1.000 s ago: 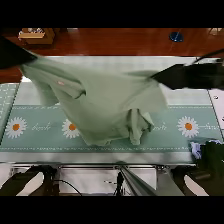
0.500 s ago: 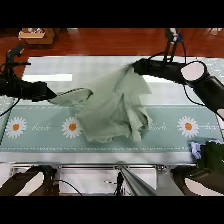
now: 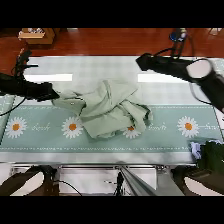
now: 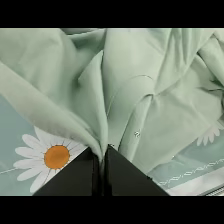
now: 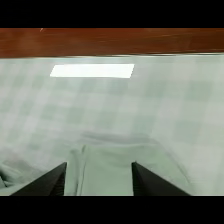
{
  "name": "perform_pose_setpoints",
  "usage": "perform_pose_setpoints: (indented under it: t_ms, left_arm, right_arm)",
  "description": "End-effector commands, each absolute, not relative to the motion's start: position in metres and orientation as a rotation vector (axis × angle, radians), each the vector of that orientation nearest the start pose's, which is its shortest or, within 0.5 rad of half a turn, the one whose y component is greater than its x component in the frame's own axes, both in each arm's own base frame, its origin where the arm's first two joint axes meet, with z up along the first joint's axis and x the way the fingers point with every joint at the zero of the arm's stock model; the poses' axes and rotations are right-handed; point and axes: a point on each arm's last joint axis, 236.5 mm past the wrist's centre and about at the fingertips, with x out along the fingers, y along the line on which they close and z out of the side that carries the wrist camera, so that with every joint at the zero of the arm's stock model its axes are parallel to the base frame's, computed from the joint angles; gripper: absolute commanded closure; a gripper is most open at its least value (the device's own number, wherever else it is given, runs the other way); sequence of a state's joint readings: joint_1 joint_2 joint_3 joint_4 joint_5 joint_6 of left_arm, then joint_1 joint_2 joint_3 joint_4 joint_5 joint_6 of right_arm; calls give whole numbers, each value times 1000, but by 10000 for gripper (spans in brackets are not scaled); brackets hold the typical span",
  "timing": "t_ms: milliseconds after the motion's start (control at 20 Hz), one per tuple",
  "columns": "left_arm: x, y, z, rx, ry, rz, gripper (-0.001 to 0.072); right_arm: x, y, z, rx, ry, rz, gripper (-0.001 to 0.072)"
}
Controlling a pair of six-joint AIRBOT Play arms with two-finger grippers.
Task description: Fold the shirts.
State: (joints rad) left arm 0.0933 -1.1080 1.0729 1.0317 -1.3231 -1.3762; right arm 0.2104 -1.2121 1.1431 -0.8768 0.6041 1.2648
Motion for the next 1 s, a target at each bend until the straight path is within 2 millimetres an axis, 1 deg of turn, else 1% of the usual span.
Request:
perform_pose_setpoints:
  t_ms: [0,50,100,150,200,250,300,350,400,450,500,650,750,950]
  left_arm:
    - [334,-88,45,-356,1288,-406,667]
    - [335,-88,43,-356,1293,-407,667]
    - [337,-88,41,-360,1293,-405,667]
    - [339,-89,41,-371,1289,-408,667]
    - [339,-90,40,-378,1290,-411,667]
    - [339,-90,40,-377,1291,-412,667]
    - [339,-90,40,-368,1288,-419,667]
    - [340,-90,40,-358,1283,-425,667]
    - [342,-90,40,-359,1275,-421,667]
    - [343,-89,41,-359,1268,-418,666]
    - [343,-90,41,-359,1267,-423,667]
    - [344,-91,41,-362,1266,-425,666]
    - [344,-91,41,-360,1266,-426,667]
    - [344,-91,41,-360,1266,-427,667]
  right_arm:
    - [390,121,103,95,926,447,212]
    - [365,84,81,-9,1059,380,215]
    - [337,50,57,-54,1191,304,230]
    - [316,33,35,-21,1267,260,230]
    - [294,30,9,68,1327,251,230]
    - [273,44,-12,203,1366,275,224]
    - [259,66,-24,341,1367,324,150]
    - [251,90,-30,465,1348,382,107]
    - [247,114,-32,572,1321,445,107]
    - [246,129,-33,636,1299,475,107]
    - [247,136,-37,652,1285,478,107]
    - [245,157,-50,580,1281,497,107]
    - [242,169,-66,536,1314,496,106]
    - [242,186,-96,568,1378,452,107]
